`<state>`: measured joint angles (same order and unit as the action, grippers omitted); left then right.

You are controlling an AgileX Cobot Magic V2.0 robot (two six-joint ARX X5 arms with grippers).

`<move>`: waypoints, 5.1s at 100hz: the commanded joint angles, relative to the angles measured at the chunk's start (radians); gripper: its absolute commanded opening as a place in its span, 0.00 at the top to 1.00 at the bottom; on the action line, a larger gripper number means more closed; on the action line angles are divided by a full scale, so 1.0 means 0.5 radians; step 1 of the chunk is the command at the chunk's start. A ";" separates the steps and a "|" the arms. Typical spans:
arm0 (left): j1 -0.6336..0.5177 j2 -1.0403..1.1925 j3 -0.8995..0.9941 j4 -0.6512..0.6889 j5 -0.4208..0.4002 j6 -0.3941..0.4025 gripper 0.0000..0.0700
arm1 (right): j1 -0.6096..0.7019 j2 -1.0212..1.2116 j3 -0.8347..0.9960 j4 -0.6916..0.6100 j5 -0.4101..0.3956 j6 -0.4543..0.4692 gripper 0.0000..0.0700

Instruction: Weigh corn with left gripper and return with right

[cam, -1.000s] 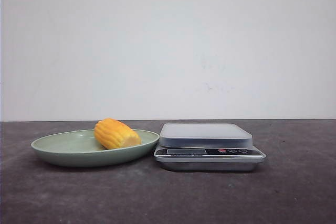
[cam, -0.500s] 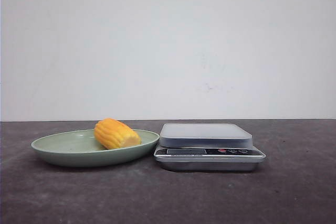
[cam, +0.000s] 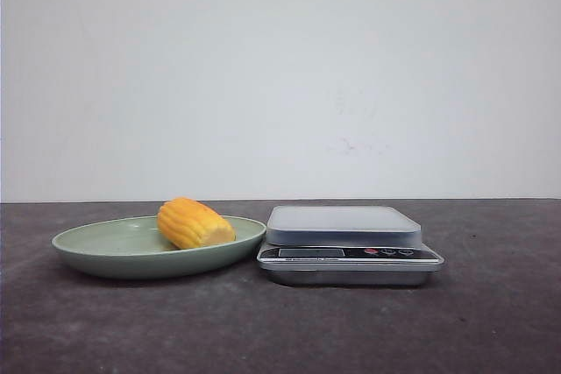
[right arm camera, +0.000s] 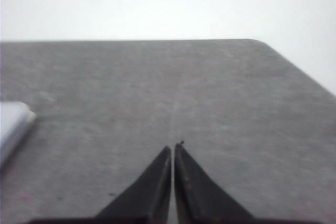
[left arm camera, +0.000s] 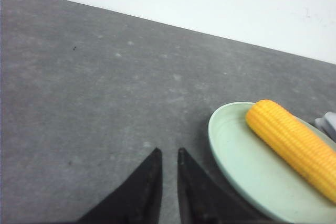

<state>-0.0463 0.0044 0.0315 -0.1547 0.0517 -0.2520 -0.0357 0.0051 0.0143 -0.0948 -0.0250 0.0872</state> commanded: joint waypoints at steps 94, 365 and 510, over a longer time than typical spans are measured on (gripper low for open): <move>-0.237 1.507 1.830 -0.430 0.504 -0.317 0.16 | 0.029 0.717 1.521 -0.420 -0.192 0.330 0.24; -1.205 2.876 2.258 -0.526 -0.236 -0.127 0.99 | 0.120 0.912 1.625 -0.951 -0.527 0.432 0.24; -1.542 4.130 3.317 -0.866 -0.322 -0.167 1.00 | 0.120 0.912 1.625 -0.982 -0.527 0.401 0.24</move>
<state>-0.8074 2.0438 1.6608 -0.5945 -0.1036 -0.3412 0.0208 0.4541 0.8074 -0.5922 -0.2874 0.2932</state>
